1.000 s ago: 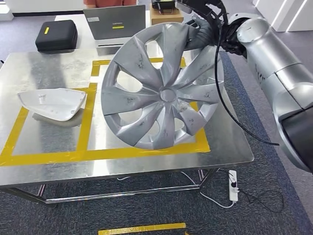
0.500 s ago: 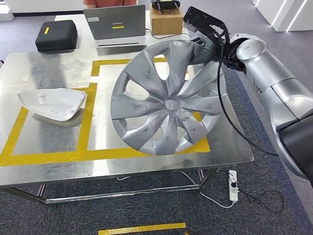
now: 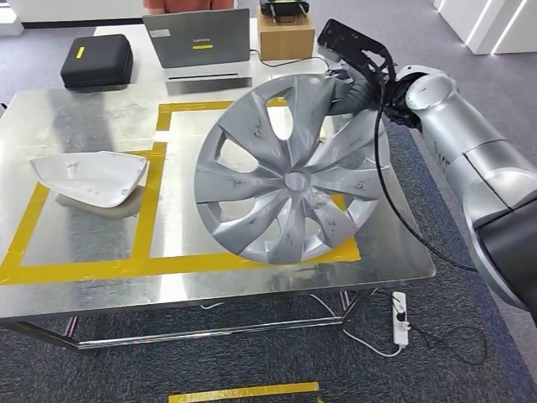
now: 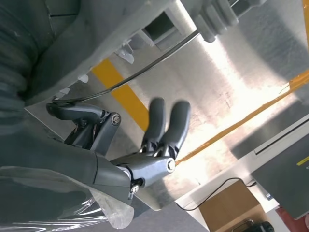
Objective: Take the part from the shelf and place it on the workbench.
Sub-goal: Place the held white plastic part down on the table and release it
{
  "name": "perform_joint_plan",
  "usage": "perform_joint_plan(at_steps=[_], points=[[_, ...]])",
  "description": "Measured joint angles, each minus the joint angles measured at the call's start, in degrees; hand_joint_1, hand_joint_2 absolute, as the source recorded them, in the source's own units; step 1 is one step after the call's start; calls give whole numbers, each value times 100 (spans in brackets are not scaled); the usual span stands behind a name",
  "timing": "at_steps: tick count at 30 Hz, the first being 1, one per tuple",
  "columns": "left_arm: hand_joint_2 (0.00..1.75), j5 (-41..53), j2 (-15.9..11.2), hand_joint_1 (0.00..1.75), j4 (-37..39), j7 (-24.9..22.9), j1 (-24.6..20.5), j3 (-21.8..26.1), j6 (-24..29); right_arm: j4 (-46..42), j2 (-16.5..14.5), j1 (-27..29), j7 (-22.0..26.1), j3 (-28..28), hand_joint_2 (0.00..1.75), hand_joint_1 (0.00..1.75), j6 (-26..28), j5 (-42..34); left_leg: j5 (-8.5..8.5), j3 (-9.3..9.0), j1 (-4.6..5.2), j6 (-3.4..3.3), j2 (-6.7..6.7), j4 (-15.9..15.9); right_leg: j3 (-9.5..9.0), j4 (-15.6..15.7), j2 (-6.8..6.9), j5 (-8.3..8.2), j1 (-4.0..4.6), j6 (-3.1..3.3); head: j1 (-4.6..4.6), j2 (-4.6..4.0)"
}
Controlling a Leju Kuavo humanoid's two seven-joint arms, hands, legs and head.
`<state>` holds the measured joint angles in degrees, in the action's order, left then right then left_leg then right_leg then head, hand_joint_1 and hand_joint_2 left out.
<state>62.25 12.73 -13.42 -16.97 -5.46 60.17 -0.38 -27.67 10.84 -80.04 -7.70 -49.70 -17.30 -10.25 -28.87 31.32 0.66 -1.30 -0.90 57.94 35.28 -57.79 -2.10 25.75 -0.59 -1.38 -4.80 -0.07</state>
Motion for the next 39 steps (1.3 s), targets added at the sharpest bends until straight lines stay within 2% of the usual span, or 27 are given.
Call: perform_joint_plan(at_steps=[4, 17, 27, 39], points=[[0, 13, 2, 0, 0, -5, 14, -2, 3, -1, 26, 29, 4, 0, 175, 0, 54, 29, 0, 0, 0, 0, 0, 0, 0, 0, 0, 0, 0, 0, -1, 0], [0, 68, 77, 0, 23, -29, 197, -17, 0, -3, 63, 89, 9, 0, 175, 0, 160, 101, 0, 0, 0, 0, 2, 0, 3, 1, -2, 0, 0, 0, 1, 0], [0, 91, 110, 0, 28, -38, 223, -17, -9, -19, 74, 141, 4, -3, 175, 0, 565, 645, 0, 1, -1, 0, 2, 0, 3, 0, -2, 0, 1, 0, -1, 0], [0, 240, 146, 0, 28, -115, 223, -20, -84, -293, 78, 220, -251, -111, 175, 0, 1681, 2338, 0, 1, -1, 0, 2, 0, 3, 1, -2, 0, 1, 0, 0, 0]])
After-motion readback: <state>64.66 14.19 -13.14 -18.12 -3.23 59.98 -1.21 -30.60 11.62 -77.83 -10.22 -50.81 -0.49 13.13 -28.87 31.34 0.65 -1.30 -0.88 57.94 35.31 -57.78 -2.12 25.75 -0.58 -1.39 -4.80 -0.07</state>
